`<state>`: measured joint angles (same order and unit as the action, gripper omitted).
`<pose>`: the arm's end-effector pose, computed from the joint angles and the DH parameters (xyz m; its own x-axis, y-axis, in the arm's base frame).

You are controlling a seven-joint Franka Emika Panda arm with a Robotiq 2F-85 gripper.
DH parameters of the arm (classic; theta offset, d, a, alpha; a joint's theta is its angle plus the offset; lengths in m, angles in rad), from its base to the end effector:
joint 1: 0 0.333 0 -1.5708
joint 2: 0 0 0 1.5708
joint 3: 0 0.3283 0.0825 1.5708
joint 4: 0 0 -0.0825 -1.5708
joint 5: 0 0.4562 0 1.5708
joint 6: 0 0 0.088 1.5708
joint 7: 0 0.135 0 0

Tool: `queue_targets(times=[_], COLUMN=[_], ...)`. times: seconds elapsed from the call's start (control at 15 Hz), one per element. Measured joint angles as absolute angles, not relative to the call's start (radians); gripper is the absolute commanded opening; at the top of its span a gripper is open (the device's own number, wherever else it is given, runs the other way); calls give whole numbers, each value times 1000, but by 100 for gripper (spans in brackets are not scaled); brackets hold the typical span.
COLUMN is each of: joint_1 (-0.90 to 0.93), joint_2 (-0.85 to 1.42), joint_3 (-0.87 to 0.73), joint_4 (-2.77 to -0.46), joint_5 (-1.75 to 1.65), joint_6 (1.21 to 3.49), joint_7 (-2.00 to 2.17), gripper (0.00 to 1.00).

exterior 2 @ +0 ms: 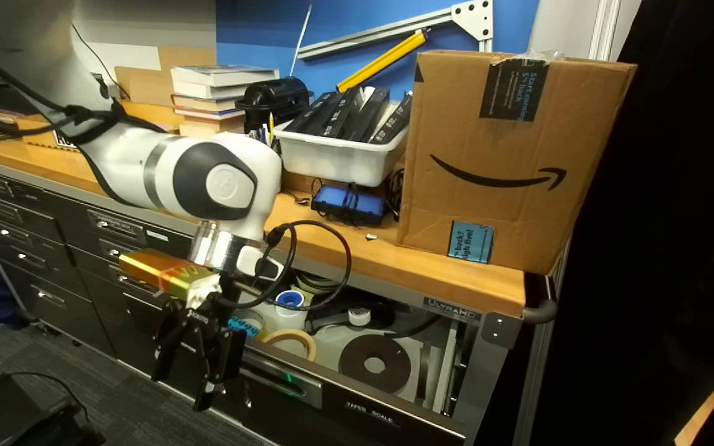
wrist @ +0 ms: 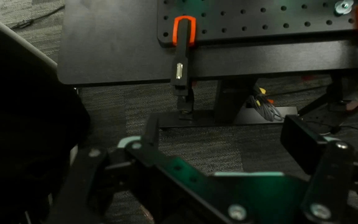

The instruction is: Put the blue object inside the drawer.

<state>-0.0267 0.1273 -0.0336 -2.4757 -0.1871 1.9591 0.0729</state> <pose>0.4172 -0.0430 0.1390 0.8020 -0.0521 -0.5951 0.0422 -0.9888 0.1433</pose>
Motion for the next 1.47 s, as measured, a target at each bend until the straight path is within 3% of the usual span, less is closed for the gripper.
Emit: queue_targets(times=[0.87,1.47], joint_1=[97,440], joint_2=[223,290], joint_3=[-49,-355], joint_4=[-2524,-2423], joint_5=[-295,-893], joint_6=[2604,2776], joint_7=[634,1336], gripper=[100,100])
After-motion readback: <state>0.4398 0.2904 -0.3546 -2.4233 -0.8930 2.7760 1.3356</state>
